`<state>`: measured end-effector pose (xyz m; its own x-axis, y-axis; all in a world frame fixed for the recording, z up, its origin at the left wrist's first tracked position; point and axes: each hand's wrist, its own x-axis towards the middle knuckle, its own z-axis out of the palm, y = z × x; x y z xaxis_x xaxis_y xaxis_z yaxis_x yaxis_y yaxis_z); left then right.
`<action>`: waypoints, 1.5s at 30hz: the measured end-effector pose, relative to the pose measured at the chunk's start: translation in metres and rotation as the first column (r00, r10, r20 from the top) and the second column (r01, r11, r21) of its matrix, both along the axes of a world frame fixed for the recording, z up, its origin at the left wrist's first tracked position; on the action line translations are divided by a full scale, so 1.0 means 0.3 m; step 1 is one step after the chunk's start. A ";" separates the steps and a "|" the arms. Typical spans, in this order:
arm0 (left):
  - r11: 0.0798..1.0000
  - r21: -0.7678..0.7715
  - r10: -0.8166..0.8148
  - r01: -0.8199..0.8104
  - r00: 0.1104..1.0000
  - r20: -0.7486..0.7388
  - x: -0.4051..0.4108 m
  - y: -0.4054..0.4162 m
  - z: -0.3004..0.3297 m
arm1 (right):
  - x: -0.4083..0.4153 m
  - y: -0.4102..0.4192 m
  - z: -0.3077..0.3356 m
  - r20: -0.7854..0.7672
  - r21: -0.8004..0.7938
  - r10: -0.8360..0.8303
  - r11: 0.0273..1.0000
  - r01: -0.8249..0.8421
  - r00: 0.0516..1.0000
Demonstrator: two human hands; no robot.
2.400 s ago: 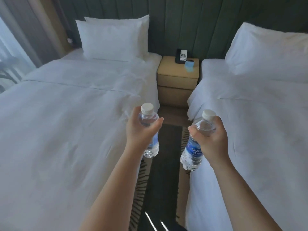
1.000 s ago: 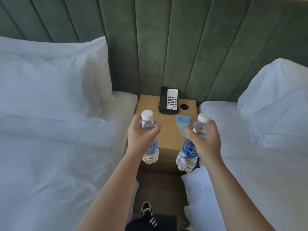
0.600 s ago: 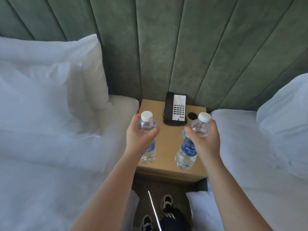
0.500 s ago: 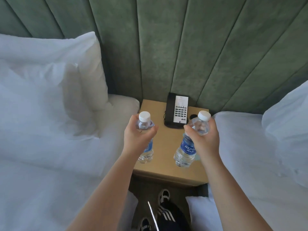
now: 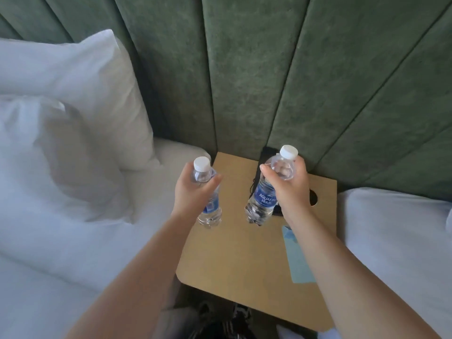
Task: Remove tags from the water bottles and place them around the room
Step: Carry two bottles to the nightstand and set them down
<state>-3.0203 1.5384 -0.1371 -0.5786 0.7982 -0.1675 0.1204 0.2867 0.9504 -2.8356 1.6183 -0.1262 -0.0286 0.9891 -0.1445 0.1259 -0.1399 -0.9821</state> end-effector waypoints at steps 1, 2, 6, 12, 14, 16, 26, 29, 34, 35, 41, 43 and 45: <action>1.000 -0.007 -0.003 0.003 1.000 0.022 -0.019 0.040 -0.021 | -0.022 0.035 -0.023 -0.007 -0.015 0.005 1.000 -0.005 1.000; 1.000 -0.017 -0.005 0.005 0.999 0.045 -0.038 0.077 -0.043 | -0.044 0.069 -0.048 -0.014 -0.036 0.011 0.999 -0.011 1.000; 0.998 -0.052 -0.030 0.037 0.991 0.133 -0.108 0.216 -0.152 | -0.131 0.185 -0.156 -0.061 -0.115 0.035 0.993 -0.042 0.998; 0.986 -0.142 -0.055 0.085 0.977 0.204 -0.177 0.352 -0.329 | -0.225 0.283 -0.342 -0.050 -0.150 0.069 0.986 -0.076 0.996; 0.981 -0.163 -0.067 0.101 0.977 0.203 -0.189 0.382 -0.385 | -0.234 0.300 -0.395 0.006 -0.128 0.115 0.985 -0.113 0.993; 0.980 -0.165 -0.075 0.108 0.978 0.193 -0.196 0.398 -0.428 | -0.235 0.311 -0.438 0.072 -0.108 0.165 0.982 -0.156 0.984; 0.936 0.011 -0.344 0.351 0.910 0.230 -0.239 0.336 -0.480 | -0.245 0.281 -0.524 0.192 -0.055 0.291 0.957 -0.286 0.937; 0.914 0.020 -0.400 0.405 0.892 0.209 -0.279 0.319 -0.472 | -0.218 0.274 -0.531 0.194 -0.049 0.281 0.960 -0.276 0.940; 0.931 -0.061 -0.360 0.360 0.933 -0.002 -0.284 0.318 -0.481 | -0.182 0.267 -0.524 0.211 -0.085 0.415 0.910 -0.406 0.885; 0.938 -0.076 -0.341 0.338 0.939 -0.034 -0.282 0.322 -0.490 | -0.174 0.272 -0.519 0.212 -0.098 0.450 0.893 -0.440 0.867; 0.953 -0.042 -0.302 0.300 0.951 -0.060 -0.261 0.360 -0.520 | -0.143 0.296 -0.510 0.194 -0.102 0.475 0.880 -0.464 0.858; 0.952 -0.023 -0.306 0.305 0.951 -0.043 -0.248 0.391 -0.517 | -0.162 0.288 -0.512 0.231 -0.070 0.416 0.909 -0.412 0.880; 0.950 -0.017 -0.312 0.311 0.950 -0.033 -0.241 0.433 -0.510 | -0.192 0.289 -0.514 0.260 -0.028 0.346 0.936 -0.351 0.902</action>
<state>-3.0927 1.6684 -0.2902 -0.3070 0.9378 -0.1620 0.2381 0.2405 0.9410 -2.8934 1.7050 -0.2803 -0.3360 0.9255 -0.1746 0.4109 -0.0228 -0.9114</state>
